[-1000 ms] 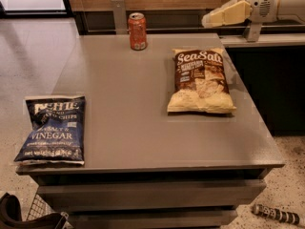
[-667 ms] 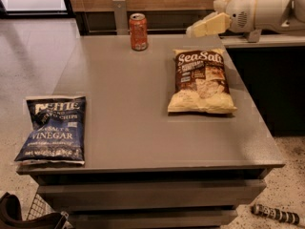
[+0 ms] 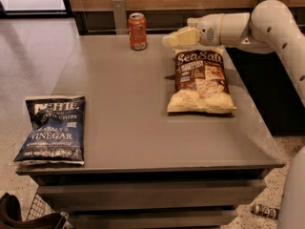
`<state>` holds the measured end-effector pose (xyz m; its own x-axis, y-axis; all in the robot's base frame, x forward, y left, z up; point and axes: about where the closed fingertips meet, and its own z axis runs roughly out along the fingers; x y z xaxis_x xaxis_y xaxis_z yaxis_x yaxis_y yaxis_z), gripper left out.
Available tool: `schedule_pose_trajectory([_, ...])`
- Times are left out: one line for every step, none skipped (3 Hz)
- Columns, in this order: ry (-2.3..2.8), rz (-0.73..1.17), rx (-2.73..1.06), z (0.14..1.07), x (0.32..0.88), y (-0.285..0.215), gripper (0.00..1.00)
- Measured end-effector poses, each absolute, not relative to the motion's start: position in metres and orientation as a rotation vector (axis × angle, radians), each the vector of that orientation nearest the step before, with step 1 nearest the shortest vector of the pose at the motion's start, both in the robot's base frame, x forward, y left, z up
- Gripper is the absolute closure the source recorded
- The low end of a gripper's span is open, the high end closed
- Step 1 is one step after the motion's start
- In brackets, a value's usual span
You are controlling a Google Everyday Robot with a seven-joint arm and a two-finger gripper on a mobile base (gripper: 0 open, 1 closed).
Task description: Move coke can near blue chip bag
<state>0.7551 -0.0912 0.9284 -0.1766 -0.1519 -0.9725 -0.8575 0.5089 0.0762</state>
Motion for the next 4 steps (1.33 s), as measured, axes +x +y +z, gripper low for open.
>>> schedule_pose_trajectory([1.609, 0.846, -0.846, 0.925, 0.768, -0.067, 0.0])
schedule_pose_trajectory([1.579, 0.859, -0.864, 0.926, 0.779, -0.043, 0.0])
schedule_pose_trajectory([1.574, 0.831, -0.887, 0.927, 0.79, -0.028, 0.0])
schedule_pose_trajectory([1.583, 0.773, -0.903, 0.926, 0.804, -0.019, 0.0])
